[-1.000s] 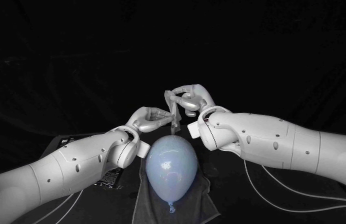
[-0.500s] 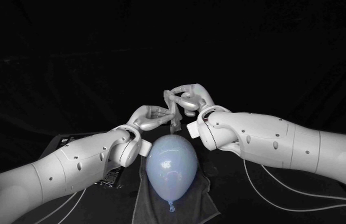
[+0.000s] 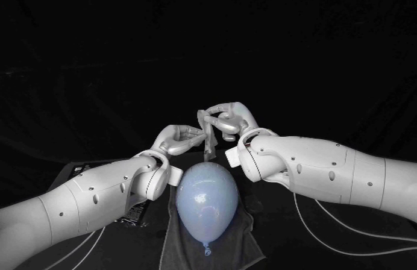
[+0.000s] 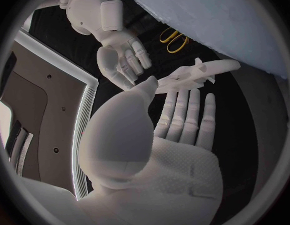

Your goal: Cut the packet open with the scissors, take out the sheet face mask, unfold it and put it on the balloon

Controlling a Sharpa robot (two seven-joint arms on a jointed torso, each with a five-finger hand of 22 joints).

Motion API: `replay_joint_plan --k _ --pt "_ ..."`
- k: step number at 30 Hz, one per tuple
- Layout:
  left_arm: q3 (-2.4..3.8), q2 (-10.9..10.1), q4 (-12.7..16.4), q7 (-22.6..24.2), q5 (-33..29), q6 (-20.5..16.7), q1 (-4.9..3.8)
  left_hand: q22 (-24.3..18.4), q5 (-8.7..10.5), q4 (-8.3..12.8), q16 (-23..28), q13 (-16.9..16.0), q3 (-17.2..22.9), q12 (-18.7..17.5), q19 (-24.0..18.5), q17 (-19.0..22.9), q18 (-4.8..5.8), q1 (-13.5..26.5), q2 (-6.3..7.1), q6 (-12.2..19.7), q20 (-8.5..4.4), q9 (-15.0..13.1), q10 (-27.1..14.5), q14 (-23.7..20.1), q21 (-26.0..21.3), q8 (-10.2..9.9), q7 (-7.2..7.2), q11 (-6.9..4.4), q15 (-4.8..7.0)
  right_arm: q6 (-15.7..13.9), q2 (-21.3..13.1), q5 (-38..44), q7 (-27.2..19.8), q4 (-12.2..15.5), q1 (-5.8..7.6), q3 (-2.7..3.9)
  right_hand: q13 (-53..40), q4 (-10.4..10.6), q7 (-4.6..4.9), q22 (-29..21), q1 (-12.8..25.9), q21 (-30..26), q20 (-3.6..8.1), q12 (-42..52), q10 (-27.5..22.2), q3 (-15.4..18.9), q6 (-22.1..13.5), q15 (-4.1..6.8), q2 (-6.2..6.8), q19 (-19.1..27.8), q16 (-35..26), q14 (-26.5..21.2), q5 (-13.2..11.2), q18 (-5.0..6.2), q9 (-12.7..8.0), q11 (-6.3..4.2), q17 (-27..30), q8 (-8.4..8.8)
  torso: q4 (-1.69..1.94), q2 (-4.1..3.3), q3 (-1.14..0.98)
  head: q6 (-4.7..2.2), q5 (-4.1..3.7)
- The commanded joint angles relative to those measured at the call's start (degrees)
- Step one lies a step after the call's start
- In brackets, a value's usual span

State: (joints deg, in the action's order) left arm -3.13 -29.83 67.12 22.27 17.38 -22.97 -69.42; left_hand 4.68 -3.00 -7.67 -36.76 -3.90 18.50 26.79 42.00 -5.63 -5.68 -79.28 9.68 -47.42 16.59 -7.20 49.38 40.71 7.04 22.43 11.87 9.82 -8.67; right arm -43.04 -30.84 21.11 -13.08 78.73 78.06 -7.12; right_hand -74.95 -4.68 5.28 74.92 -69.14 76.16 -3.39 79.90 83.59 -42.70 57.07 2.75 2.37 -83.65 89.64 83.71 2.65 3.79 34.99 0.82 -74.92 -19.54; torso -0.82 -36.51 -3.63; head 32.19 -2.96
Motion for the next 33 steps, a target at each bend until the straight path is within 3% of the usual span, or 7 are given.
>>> replay_joint_plan --k 1,4,13,16,22,33 --pt "0.09 0.2 0.1 1.9 -1.4 -1.6 -0.02 0.0 0.21 -0.2 0.1 0.0 0.2 0.3 0.5 -0.1 -0.84 -0.4 -0.58 -0.5 -0.12 -0.1 0.4 0.5 0.4 0.2 -0.06 -0.07 0.05 0.9 0.0 0.7 -0.1 0.1 -0.01 0.02 -6.1 -0.3 0.06 11.2 0.1 0.4 -0.08 0.2 0.6 0.0 0.4 -0.13 -0.47 -1.0 0.4 6.3 0.2 -0.89 1.3 0.04 -15.1 -0.75 -0.04 0.05 0.00 0.05 0.01" --pt "0.10 0.2 0.1 2.0 -1.5 -1.6 -0.02 0.1 0.21 0.0 0.2 0.1 1.5 0.2 0.7 -0.1 -1.00 -1.9 -1.83 -1.4 -0.12 -0.2 0.8 0.9 0.5 0.7 -0.55 -0.35 0.26 0.9 0.0 0.7 -0.1 0.1 -0.02 0.02 -6.1 -0.3 0.06 11.2 0.1 0.4 -0.08 0.2 0.6 0.0 0.4 -0.13 -0.47 -1.0 0.4 6.3 0.2 -0.89 1.3 0.04 -15.1 -0.75 -0.02 0.02 0.00 0.04 0.02" --pt "0.10 0.5 0.0 1.6 -1.5 -1.4 -0.02 0.0 0.21 0.4 0.6 0.2 3.5 -0.4 0.8 -0.2 -1.21 -3.5 -2.42 -2.7 -0.10 -0.4 1.5 1.5 0.5 1.3 -1.14 -0.62 0.47 1.0 0.0 0.7 0.0 0.3 -0.05 0.01 -6.1 -0.3 0.06 11.2 0.1 0.4 -0.08 0.2 0.6 0.0 0.4 -0.13 -0.47 -1.0 0.4 6.3 0.2 -0.89 1.3 0.04 -15.1 -0.75 -0.02 0.01 -0.01 0.12 0.05" --pt "0.10 0.6 0.0 1.4 -1.3 -1.2 -0.02 0.0 0.22 0.4 0.7 0.2 3.5 -0.6 0.9 -0.2 -1.27 -3.4 -1.84 -2.7 -0.10 -0.4 1.5 1.5 0.5 1.3 -1.04 -0.60 0.47 1.0 0.1 0.7 0.0 0.4 -0.06 0.00 -6.1 -0.4 0.05 11.2 0.2 0.3 -0.07 0.2 0.6 0.0 0.4 -0.12 -0.52 -1.0 0.4 6.3 0.2 -0.87 1.3 0.03 -15.1 -0.82 -0.03 0.02 -0.01 0.14 0.04" --pt "0.11 0.7 0.1 1.1 -1.1 -0.8 -0.02 -0.2 0.22 -0.4 1.4 0.2 2.2 -1.6 0.4 -0.2 -1.13 -1.6 0.61 -0.5 -0.02 0.2 0.5 1.2 0.2 -0.1 0.01 0.07 0.04 1.1 0.1 0.7 0.1 0.4 -0.08 0.00 -6.1 -0.4 0.05 11.2 0.2 0.3 -0.07 0.2 0.6 0.0 0.4 -0.12 -0.52 -1.0 0.4 6.3 0.2 -0.87 1.3 0.03 -15.1 -0.82 -0.03 0.02 -0.01 0.20 0.03" --pt "0.11 0.7 0.2 1.1 -0.9 -0.3 -0.02 -0.5 0.22 -0.9 1.9 0.2 0.5 -2.3 -0.4 -0.3 -0.68 -0.8 1.48 1.3 0.02 0.8 -0.6 1.1 -0.4 -1.5 0.75 0.67 -0.38 1.3 0.2 0.7 0.3 0.1 -0.14 -0.04 -6.1 -0.4 0.05 11.2 0.2 0.3 -0.07 0.2 0.6 0.0 0.4 -0.12 -0.52 -1.0 0.4 6.3 0.2 -0.87 1.3 0.03 -15.1 -0.82 -0.01 0.02 0.00 0.24 -0.06"
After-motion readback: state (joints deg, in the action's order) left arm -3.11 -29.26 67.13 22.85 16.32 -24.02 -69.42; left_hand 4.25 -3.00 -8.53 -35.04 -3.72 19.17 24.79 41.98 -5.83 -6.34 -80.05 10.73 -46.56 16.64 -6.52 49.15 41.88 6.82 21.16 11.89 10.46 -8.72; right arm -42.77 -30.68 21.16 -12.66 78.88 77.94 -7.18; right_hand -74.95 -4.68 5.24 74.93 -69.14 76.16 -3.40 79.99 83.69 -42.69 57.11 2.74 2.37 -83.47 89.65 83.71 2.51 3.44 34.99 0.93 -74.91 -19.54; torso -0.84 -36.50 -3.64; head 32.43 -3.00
